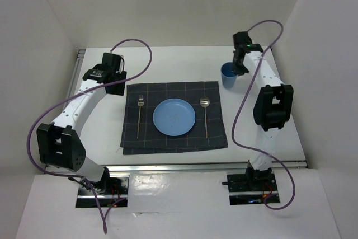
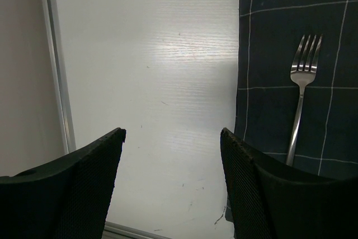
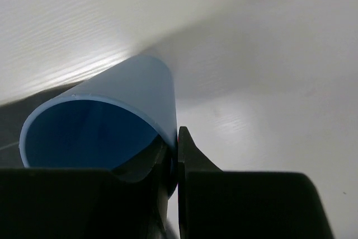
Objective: Set the dinner table for one person
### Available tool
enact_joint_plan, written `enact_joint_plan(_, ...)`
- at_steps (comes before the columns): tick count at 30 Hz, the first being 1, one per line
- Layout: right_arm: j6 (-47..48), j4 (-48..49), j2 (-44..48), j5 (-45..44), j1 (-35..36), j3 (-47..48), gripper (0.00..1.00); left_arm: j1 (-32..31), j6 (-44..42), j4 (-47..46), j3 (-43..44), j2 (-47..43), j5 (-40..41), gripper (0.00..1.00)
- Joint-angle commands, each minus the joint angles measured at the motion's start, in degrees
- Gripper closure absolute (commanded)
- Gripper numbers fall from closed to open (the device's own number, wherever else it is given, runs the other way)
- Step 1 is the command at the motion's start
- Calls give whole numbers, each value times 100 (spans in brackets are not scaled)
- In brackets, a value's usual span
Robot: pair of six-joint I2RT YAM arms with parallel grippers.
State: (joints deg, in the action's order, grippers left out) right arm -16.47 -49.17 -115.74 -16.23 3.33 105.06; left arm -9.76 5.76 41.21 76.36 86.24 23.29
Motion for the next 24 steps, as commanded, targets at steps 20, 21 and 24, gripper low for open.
enact_joint_plan(20, 30, -49, -589, 357, 1882, 727, 100, 44, -110, -192, -77, -248, 185, 22)
enact_joint_plan(21, 30, -136, -590, 357, 1882, 727, 100, 44, -110, -192, -77, -248, 124, 22)
enact_joint_plan(24, 30, -137, -651, 428, 1882, 727, 100, 44, -110, -192, -77, -248, 71, 21)
